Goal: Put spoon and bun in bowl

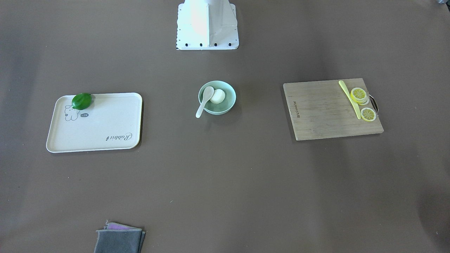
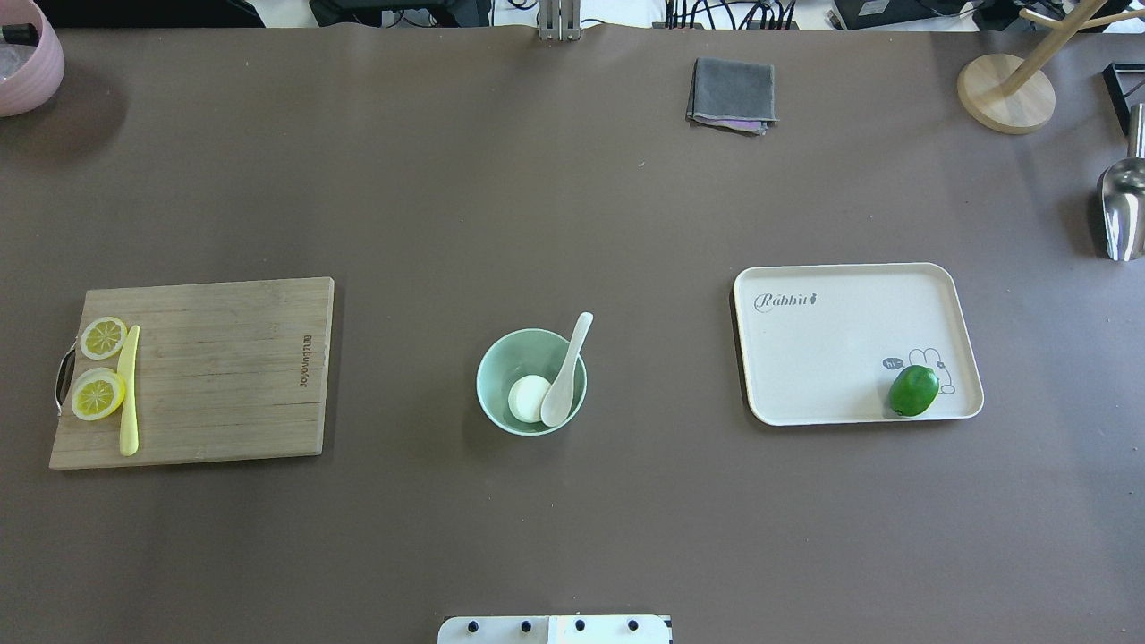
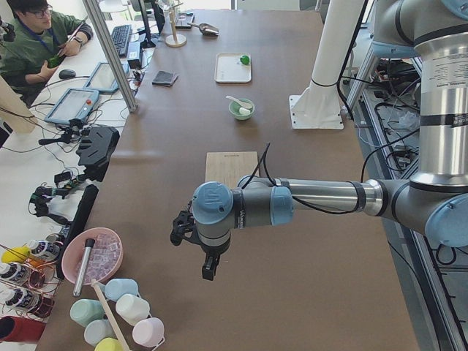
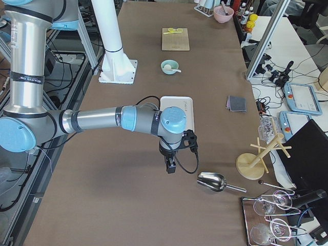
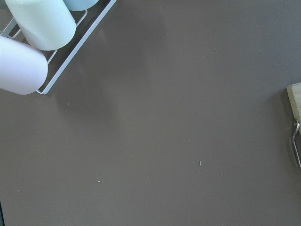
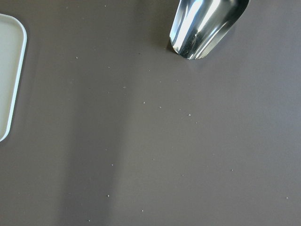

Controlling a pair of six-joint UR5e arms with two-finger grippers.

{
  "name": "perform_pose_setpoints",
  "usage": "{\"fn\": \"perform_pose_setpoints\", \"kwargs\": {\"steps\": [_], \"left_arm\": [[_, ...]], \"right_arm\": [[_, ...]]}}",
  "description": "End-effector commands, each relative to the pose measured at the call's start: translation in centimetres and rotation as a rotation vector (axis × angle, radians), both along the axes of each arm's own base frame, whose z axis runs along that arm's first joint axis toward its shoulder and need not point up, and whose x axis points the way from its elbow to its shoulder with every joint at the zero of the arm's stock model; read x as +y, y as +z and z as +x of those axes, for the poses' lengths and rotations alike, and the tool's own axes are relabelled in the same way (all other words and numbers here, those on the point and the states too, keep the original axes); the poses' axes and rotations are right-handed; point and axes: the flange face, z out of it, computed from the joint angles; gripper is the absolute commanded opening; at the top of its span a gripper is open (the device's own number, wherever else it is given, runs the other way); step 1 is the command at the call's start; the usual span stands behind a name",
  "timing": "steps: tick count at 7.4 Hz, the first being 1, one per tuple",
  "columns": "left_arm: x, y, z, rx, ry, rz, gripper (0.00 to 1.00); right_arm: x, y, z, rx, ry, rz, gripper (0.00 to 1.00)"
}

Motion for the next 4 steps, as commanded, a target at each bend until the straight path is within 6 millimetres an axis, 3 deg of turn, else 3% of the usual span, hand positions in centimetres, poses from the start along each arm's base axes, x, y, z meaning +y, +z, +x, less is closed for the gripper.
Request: {"fn": "perform_pose_setpoints", "kwargs": {"steps": [1,4], "left_arm": [[-0.08,-0.05,0.05,-0.002,0.002,0.001,0.98],[-0.34,-0.22,0.08,-0.006,0.002,0.03,0.98]], "right_arm": [[-0.02,-0.02,0.0,0.0,0.0,0.0,1.0],[-0.02,-0.03,-0.01,-0.001,0.0,0.0,1.0]]}}
